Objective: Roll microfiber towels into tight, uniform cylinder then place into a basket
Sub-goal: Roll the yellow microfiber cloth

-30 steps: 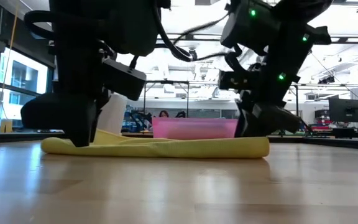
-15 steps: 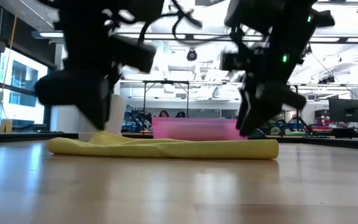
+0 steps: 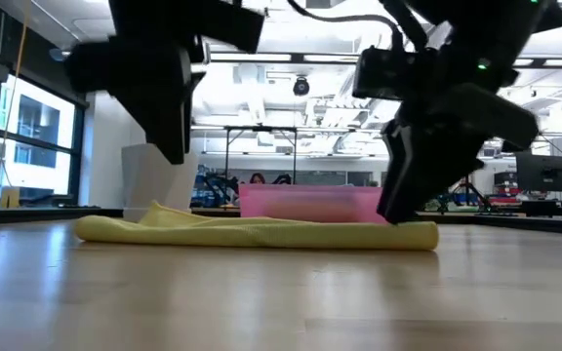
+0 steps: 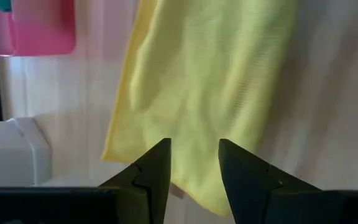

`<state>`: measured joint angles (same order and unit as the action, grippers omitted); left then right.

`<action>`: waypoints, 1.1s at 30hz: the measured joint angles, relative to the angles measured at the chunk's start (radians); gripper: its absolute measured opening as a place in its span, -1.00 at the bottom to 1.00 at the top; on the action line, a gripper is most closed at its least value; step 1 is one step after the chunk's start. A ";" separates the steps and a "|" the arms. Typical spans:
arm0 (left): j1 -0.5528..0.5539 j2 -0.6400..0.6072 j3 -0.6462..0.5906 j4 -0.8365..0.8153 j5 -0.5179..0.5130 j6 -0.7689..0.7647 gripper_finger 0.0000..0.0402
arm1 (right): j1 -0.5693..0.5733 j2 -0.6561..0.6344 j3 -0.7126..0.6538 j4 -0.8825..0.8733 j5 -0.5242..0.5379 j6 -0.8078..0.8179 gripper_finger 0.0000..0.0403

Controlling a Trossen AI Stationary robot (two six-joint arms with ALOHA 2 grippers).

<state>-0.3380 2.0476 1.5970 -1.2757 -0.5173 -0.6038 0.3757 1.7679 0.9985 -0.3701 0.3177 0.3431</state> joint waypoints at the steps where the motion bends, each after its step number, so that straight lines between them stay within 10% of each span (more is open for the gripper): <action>1: -0.006 0.000 0.010 -0.002 0.005 -0.007 -0.38 | 0.008 0.005 0.000 0.002 -0.004 0.012 -0.24; 19: -0.159 0.000 0.249 -0.010 0.006 -0.041 -0.38 | 0.087 0.072 0.002 0.121 -0.160 0.076 -0.24; 28: -0.250 0.000 0.343 -0.007 0.004 -0.092 -0.38 | 0.089 0.065 0.004 0.493 -0.189 0.013 -0.24; 33: -0.312 0.000 0.371 -0.002 -0.021 -0.208 -0.38 | 0.069 -0.027 0.004 0.309 -0.180 -0.153 -0.24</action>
<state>-0.6499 2.0472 1.9681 -1.2781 -0.5382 -0.8116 0.4445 1.7407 1.0028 -0.0610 0.1378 0.1903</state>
